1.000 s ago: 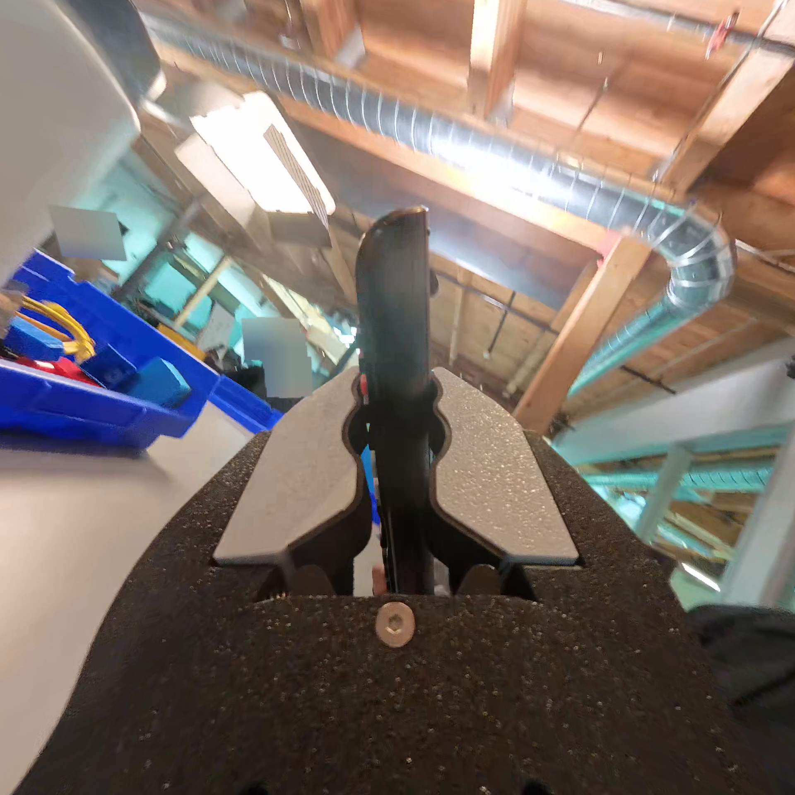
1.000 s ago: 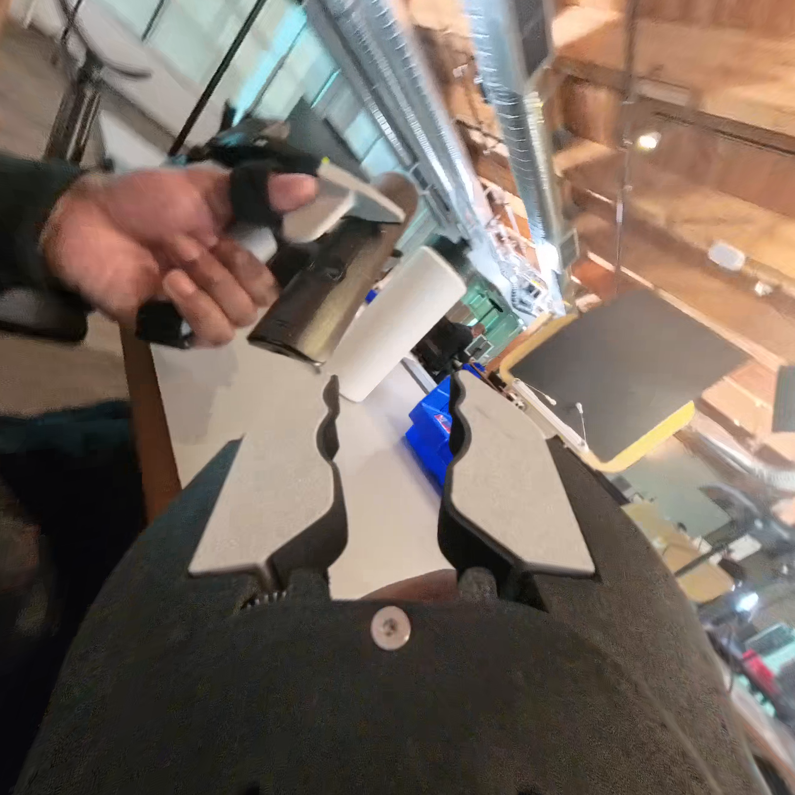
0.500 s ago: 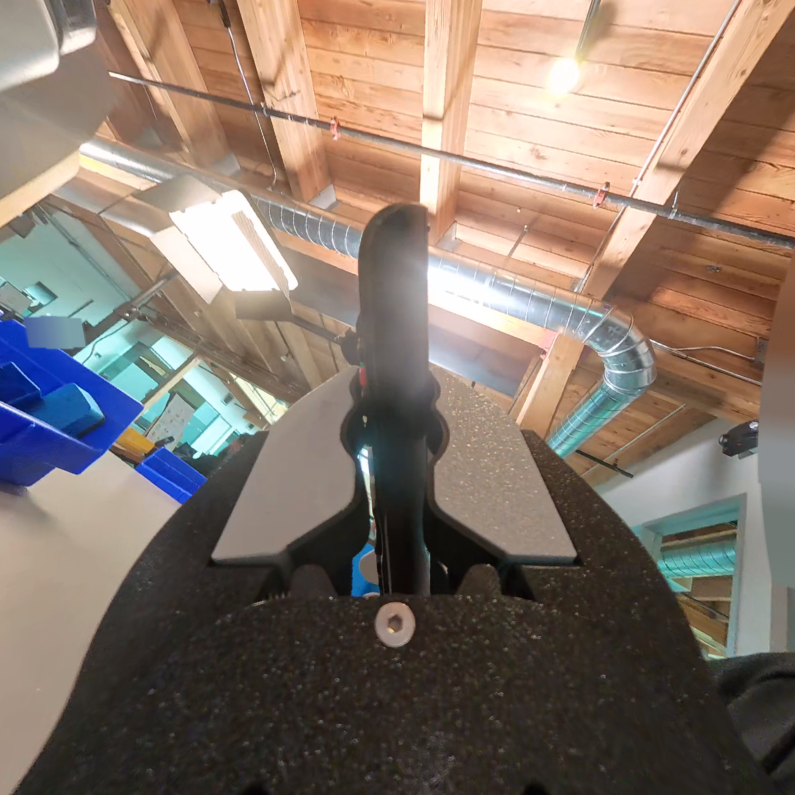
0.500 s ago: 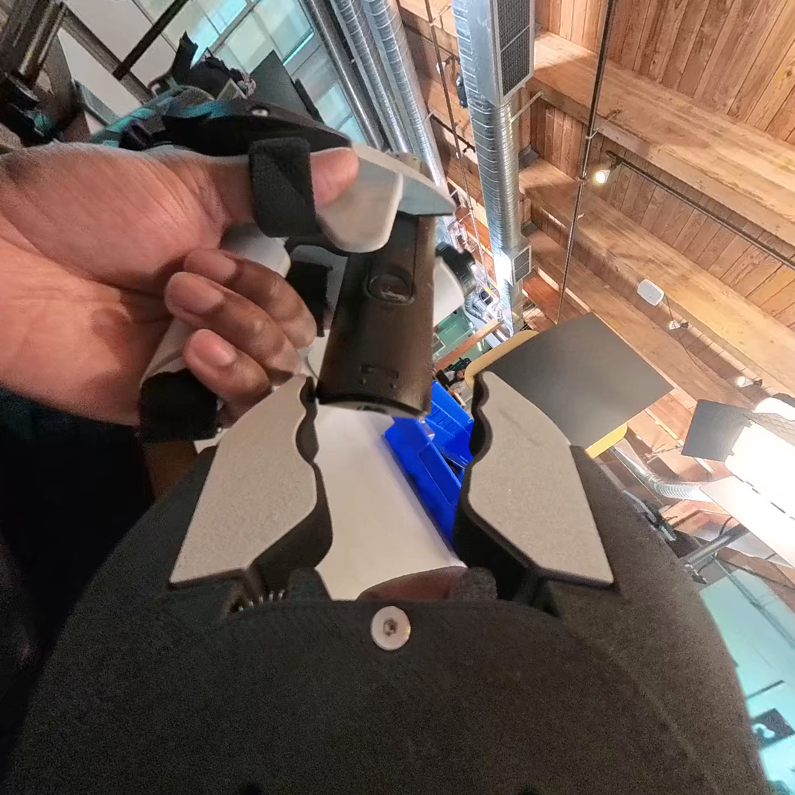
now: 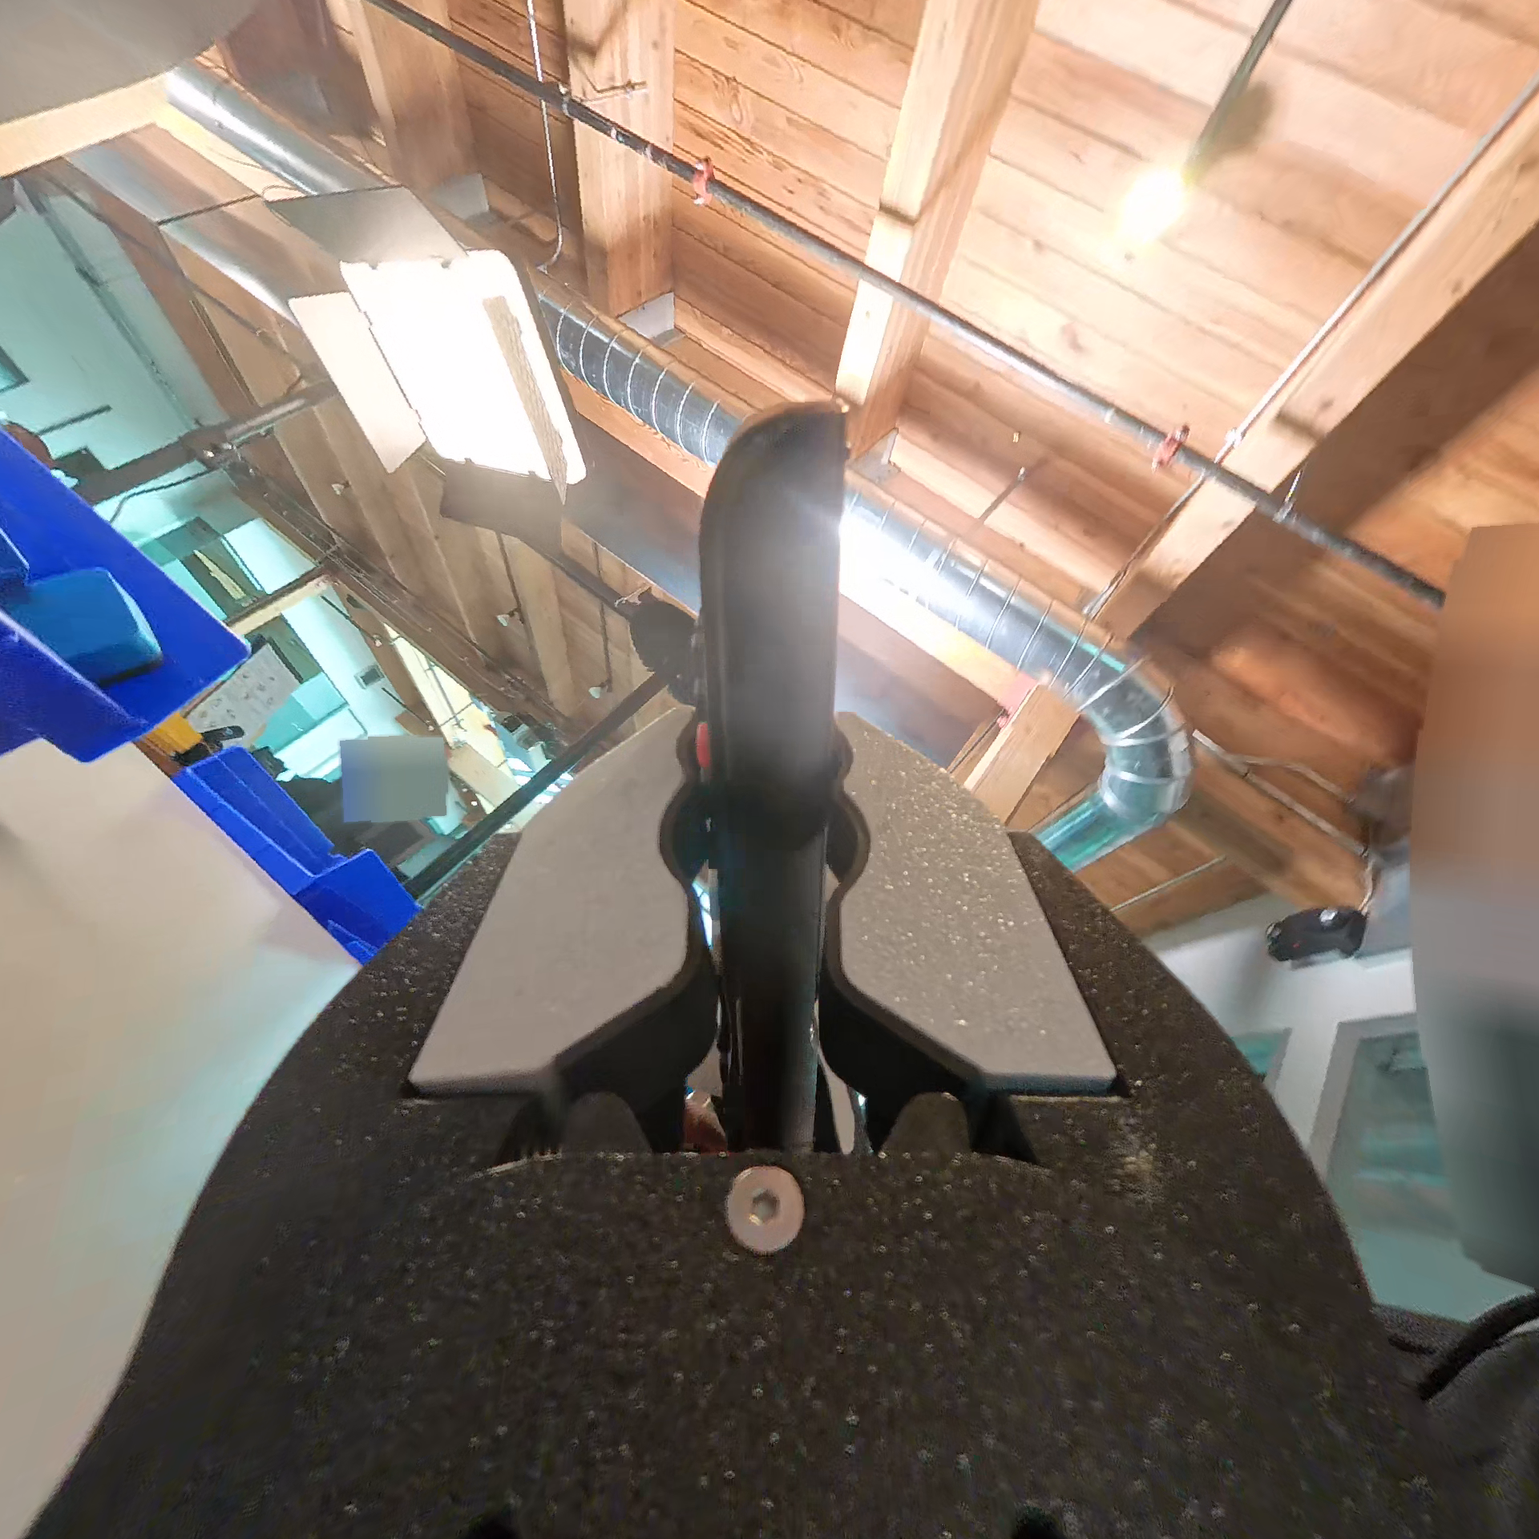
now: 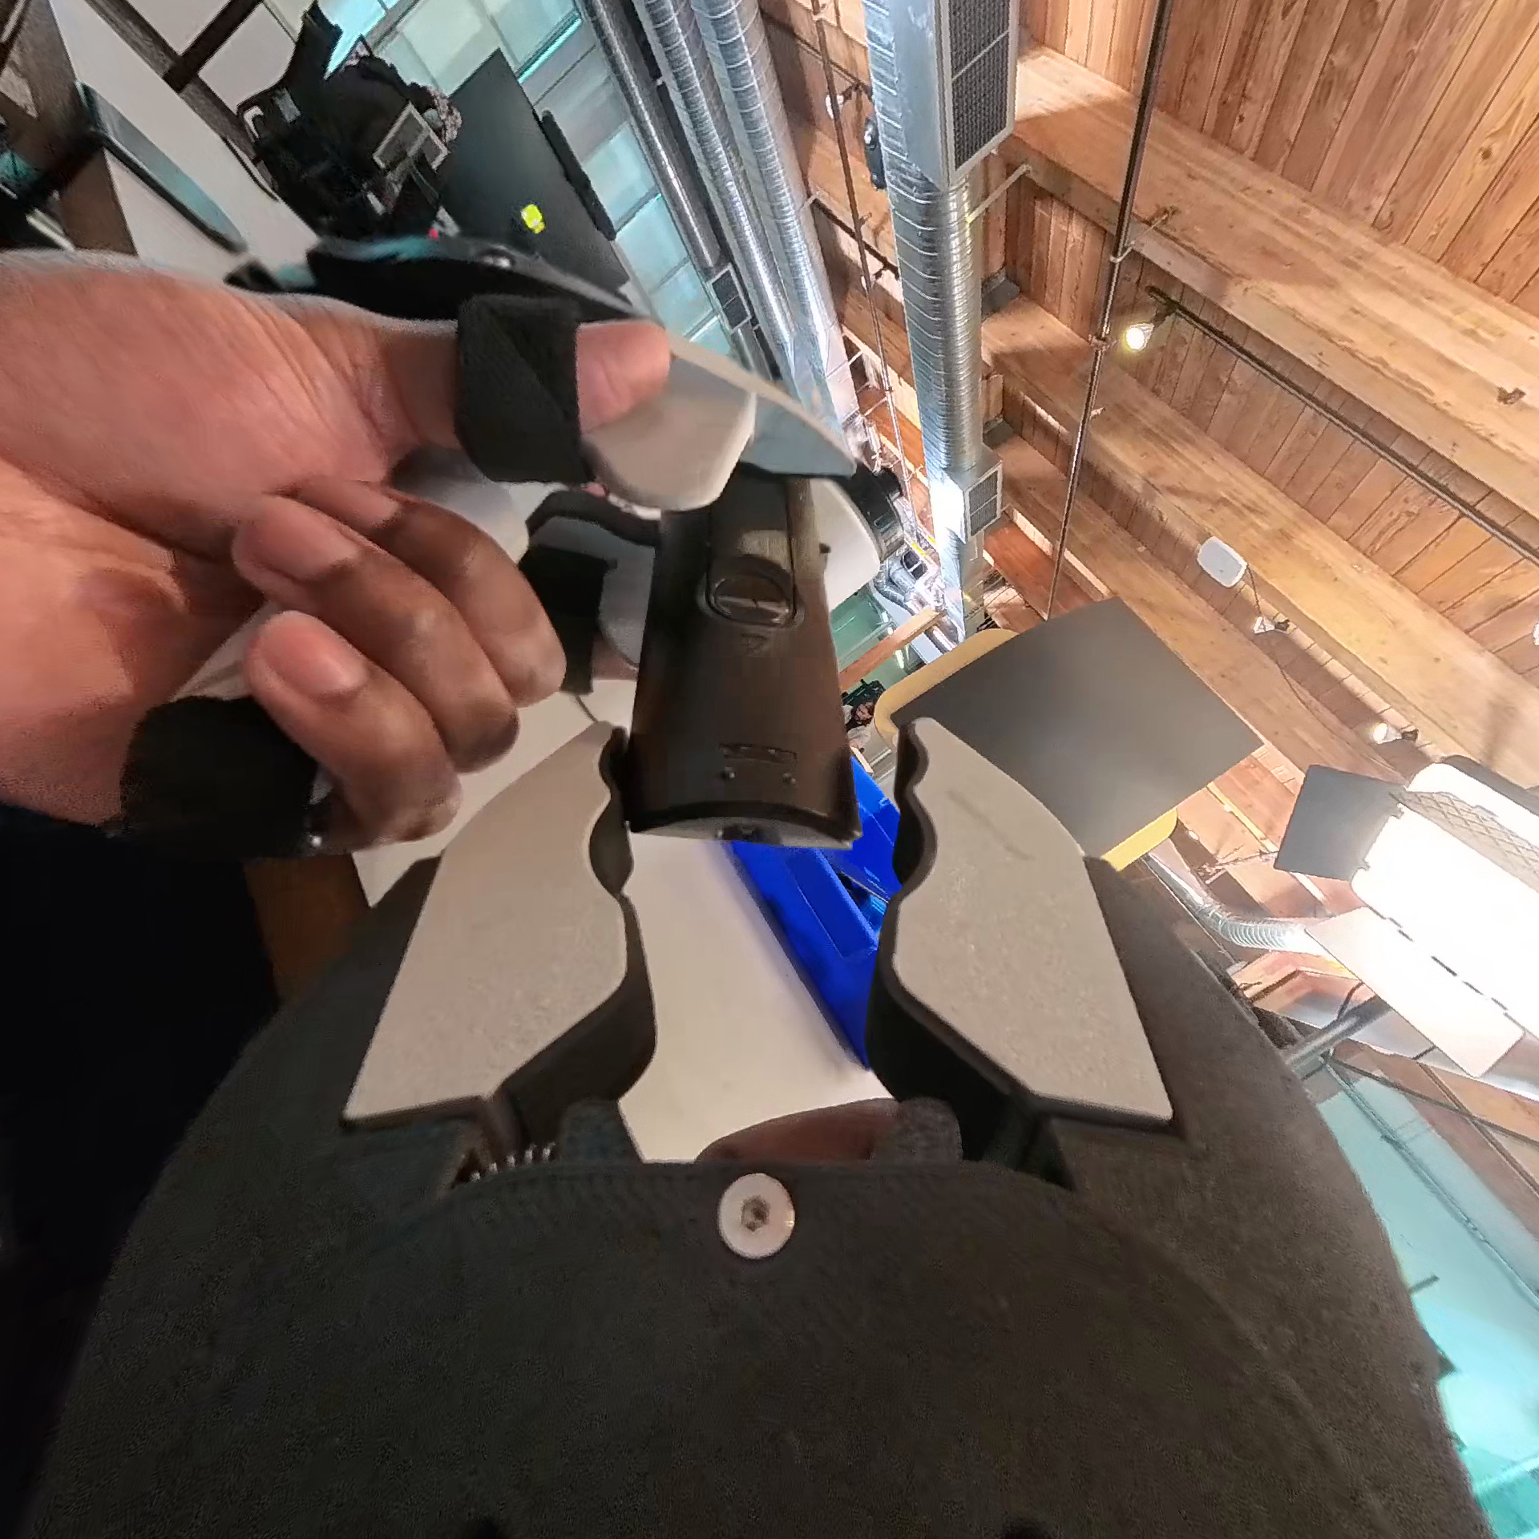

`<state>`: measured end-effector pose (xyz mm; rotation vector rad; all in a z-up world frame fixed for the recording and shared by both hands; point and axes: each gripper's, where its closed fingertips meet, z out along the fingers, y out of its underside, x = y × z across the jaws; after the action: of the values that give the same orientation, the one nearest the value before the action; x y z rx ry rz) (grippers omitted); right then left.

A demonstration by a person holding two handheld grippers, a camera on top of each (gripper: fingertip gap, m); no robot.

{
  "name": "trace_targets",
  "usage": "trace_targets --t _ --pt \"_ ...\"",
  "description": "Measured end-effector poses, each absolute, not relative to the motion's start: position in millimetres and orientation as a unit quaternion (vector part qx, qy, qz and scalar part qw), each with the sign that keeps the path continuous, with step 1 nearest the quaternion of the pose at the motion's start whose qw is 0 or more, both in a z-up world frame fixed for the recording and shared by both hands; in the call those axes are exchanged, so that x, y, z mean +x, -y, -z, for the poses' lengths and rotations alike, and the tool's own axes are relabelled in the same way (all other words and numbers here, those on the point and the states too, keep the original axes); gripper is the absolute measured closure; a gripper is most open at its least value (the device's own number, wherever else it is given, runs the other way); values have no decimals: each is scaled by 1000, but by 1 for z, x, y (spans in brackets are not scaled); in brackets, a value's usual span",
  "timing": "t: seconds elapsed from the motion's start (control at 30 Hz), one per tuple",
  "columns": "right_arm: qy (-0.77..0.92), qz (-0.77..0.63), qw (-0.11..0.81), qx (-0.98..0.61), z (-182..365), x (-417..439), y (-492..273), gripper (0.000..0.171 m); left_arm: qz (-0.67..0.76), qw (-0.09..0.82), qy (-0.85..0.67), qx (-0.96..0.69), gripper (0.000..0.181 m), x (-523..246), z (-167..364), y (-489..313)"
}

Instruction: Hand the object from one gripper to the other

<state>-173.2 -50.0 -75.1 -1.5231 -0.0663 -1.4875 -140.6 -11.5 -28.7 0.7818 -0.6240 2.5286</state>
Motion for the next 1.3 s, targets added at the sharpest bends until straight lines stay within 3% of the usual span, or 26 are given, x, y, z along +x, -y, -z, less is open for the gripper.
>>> trace_targets --t 0.7,0.83,1.1,1.3 --pt "22 643 422 -638 85 -162 54 114 -893 194 312 261 156 -150 35 34" --pt "16 647 425 -633 78 -163 60 114 -895 181 333 235 146 -155 30 36" --pt "-15 615 497 -612 57 -170 77 114 -906 155 334 209 134 -153 22 26" --pt "-70 439 625 -642 55 -178 70 115 -903 108 385 157 119 -154 9 16"
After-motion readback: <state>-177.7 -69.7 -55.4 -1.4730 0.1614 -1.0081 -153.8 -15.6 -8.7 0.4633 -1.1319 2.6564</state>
